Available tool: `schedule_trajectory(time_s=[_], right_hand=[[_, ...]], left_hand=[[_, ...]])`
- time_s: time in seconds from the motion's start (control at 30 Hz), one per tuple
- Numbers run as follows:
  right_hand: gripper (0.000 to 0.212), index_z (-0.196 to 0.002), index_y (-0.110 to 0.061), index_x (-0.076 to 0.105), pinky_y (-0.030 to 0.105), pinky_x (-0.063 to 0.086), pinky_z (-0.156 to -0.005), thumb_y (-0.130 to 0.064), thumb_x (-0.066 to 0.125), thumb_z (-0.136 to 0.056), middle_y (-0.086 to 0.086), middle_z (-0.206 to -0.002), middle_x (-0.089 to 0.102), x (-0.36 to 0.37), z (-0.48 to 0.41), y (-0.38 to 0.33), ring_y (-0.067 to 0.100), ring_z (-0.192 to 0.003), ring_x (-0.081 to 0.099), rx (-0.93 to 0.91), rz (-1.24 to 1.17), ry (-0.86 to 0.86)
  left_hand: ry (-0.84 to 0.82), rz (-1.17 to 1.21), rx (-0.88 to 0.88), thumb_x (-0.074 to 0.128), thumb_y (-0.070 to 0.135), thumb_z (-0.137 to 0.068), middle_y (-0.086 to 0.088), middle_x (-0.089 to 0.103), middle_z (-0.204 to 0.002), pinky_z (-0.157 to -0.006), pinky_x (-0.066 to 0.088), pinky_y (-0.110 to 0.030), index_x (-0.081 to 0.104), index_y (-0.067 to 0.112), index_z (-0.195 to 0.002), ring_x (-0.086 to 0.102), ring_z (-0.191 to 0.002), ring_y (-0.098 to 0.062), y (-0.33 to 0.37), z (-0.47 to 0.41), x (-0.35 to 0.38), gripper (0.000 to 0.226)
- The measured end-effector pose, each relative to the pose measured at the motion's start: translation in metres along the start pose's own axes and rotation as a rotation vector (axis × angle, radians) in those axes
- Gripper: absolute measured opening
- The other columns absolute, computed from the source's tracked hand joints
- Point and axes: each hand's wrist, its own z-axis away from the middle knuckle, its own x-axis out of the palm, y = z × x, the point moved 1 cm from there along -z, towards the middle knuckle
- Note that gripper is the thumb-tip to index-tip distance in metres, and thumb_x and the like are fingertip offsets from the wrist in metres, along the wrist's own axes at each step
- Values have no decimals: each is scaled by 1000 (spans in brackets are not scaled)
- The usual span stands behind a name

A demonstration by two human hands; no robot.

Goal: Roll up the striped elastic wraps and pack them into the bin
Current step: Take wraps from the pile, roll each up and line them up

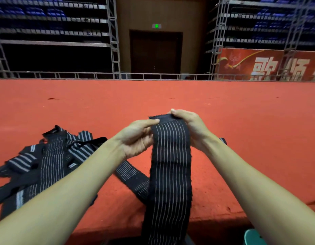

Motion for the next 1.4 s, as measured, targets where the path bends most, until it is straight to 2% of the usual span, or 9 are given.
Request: schedule_trajectory(time_s=[0.07,0.13,0.27,0.4,0.57,0.7,1.1,1.27,1.4], right_hand=[[13,-89,-6,64,20,37,-43,-19,63,-91,3,-62,56,-4,-5,21,11,-48,50,33,138,90],[16,-90,-6,66,18,36,-42,-22,62,-93,4,-66,54,-9,-10,46,12,-54,48,89,266,112],[31,-88,-8,68,22,38,-47,-36,59,-93,9,-74,51,-21,-30,87,17,-59,45,136,323,164],[48,-87,1,68,28,37,-53,-46,57,-92,10,-71,55,-27,-54,126,20,-62,50,159,358,222],[32,-66,-16,66,22,38,-55,-33,61,-92,-10,-57,58,-31,-74,175,5,-57,50,119,334,237],[17,-86,-9,72,14,44,-68,-22,63,-92,-7,-77,69,-34,-76,205,-3,-69,58,29,350,179],[9,-89,-10,72,16,49,-75,-4,70,-83,1,-85,72,-40,-77,213,4,-78,64,-48,321,166],[16,-84,-16,72,12,45,-63,-2,74,-78,-12,-69,68,-40,-75,210,-5,-63,59,-47,349,177],[16,-84,-18,72,13,44,-59,-2,73,-79,-14,-66,67,-40,-73,208,-4,-62,57,-31,342,168]], left_hand=[[106,-36,5,47,9,-98,0,66,-71,-49,51,-18,60,2,-110,61,-55,-7,-12,-5,-1,19],[215,-127,-8,46,8,-99,1,64,-67,-43,46,-19,61,5,-111,58,-49,-5,-35,-14,-8,20],[301,-210,32,49,11,-98,-14,69,-97,-63,53,-30,61,10,-112,66,-77,-21,-72,-36,-26,19],[356,-362,182,52,5,-96,-5,71,-97,-72,54,-25,65,16,-104,67,-87,-16,-97,-62,-45,19],[412,-485,226,52,2,-93,4,68,-99,-87,50,-27,65,22,-97,63,-93,-10,-129,-91,-75,24],[486,-413,223,51,0,-92,8,69,-94,-79,49,-17,67,21,-92,63,-92,-7,-151,-97,-88,26],[430,-177,172,57,16,-94,4,68,-88,-63,49,-14,63,13,-109,64,-73,1,-159,-98,-89,17],[350,-319,152,51,11,-97,-3,67,-101,-67,49,-13,60,17,-114,66,-83,1,-162,-97,-95,20],[322,-485,206,49,13,-98,-1,65,-100,-74,50,-18,58,22,-103,63,-87,-4,-160,-97,-96,13]])
